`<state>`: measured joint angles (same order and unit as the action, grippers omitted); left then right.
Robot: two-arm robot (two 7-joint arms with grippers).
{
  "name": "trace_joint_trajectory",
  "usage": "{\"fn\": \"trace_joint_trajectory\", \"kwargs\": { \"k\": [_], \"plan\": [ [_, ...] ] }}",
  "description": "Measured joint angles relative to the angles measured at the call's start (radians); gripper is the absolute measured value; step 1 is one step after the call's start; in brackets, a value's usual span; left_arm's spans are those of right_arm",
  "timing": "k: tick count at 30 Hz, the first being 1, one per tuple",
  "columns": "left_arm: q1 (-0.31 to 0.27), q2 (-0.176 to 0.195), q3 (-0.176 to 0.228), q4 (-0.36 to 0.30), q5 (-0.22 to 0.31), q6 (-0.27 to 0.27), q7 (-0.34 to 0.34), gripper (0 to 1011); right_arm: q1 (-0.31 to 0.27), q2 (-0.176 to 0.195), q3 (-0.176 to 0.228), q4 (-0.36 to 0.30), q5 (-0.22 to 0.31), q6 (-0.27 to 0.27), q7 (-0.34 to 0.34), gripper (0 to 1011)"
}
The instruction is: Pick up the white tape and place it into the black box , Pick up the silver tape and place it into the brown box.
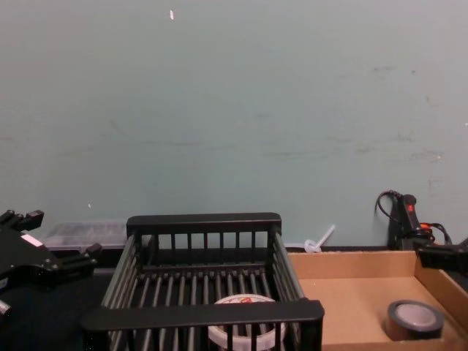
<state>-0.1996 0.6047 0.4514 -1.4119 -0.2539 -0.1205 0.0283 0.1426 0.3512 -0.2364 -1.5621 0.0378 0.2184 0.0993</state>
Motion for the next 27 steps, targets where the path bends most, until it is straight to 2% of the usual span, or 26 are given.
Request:
{"fn": "trace_joint_trajectory", "kwargs": {
  "k": [6, 9, 16, 27],
  "plan": [
    [0.000, 0.000, 0.000, 0.000, 0.000, 0.000, 0.000, 1001, -0.022, -0.014, -0.006, 0.036, -0.087, -0.089, -0.081, 1002],
    [0.000, 0.000, 0.000, 0.000, 0.000, 0.000, 0.000, 1001, -0.029, -0.022, -0.012, 0.075, -0.139, -0.140, -0.124, 1002],
    [0.000, 0.000, 0.000, 0.000, 0.000, 0.000, 0.000, 1001, -0.034, -0.037, -0.001, 0.106, -0.168, -0.164, -0.139, 1002],
    [0.000, 0.000, 0.000, 0.000, 0.000, 0.000, 0.000, 1001, -0.035, -0.040, 0.001, 0.108, -0.172, -0.165, -0.138, 1002]
  ]
}}
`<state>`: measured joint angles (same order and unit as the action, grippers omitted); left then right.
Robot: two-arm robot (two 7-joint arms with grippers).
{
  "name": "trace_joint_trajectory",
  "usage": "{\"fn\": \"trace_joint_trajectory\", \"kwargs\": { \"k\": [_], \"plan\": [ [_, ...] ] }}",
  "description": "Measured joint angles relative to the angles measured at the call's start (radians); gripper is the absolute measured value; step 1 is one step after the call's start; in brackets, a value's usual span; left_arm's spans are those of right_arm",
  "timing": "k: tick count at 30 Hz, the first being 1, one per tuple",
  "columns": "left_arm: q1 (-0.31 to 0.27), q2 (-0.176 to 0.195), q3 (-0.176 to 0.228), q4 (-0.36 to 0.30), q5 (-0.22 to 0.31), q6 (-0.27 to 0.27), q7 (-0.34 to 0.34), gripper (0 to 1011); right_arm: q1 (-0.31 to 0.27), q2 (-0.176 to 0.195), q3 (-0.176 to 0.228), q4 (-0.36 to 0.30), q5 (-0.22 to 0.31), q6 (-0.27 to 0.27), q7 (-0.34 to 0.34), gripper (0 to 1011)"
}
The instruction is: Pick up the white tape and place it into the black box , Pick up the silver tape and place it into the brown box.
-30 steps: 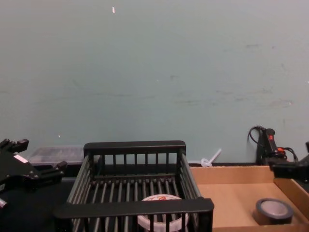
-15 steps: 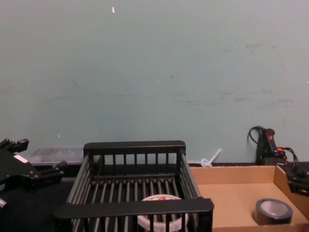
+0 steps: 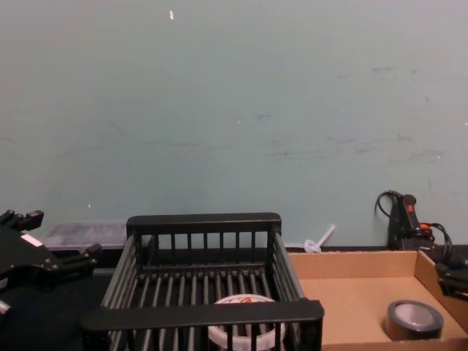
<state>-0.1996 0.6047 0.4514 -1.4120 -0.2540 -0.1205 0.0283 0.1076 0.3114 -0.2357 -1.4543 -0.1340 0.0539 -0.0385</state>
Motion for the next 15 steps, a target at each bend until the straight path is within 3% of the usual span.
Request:
{"fn": "trace_joint_trajectory", "kwargs": {
  "k": [15],
  "plan": [
    [0.000, 0.000, 0.000, 0.000, 0.000, 0.000, 0.000, 1001, 0.000, 0.001, -0.002, 0.001, -0.001, -0.002, -0.002, 1002]
  ]
}}
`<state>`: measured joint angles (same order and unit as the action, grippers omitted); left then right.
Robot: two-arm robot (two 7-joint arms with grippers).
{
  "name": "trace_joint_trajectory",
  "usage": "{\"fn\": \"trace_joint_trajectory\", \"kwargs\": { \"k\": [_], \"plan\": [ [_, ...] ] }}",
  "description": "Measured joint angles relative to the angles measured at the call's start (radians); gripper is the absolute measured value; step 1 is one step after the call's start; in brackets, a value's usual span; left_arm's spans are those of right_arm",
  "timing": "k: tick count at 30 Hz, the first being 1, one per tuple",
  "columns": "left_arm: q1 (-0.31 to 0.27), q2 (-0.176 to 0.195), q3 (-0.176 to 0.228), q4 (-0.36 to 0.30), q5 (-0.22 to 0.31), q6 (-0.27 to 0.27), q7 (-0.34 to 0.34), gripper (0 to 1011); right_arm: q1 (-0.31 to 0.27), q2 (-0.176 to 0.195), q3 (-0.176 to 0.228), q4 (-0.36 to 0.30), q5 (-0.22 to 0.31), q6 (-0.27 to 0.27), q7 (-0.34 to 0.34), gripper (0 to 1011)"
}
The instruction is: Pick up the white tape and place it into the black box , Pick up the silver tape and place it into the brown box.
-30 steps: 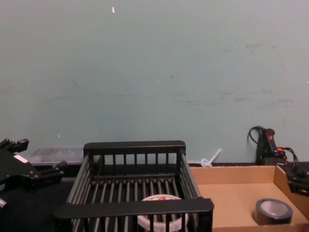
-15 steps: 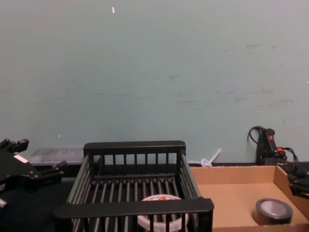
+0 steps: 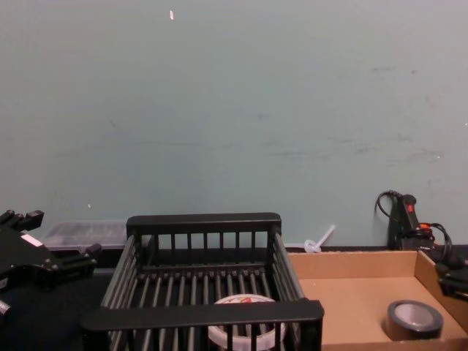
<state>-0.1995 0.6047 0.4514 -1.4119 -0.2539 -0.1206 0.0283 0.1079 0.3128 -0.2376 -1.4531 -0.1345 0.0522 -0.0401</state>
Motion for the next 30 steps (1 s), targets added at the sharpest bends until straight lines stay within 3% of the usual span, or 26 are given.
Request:
{"fn": "trace_joint_trajectory", "kwargs": {
  "k": [30],
  "plan": [
    [0.000, 0.000, 0.000, 0.000, 0.000, 0.000, 0.000, 1001, 0.000, 0.000, 0.000, 0.000, 0.000, 0.000, -0.001, 1002]
  ]
}}
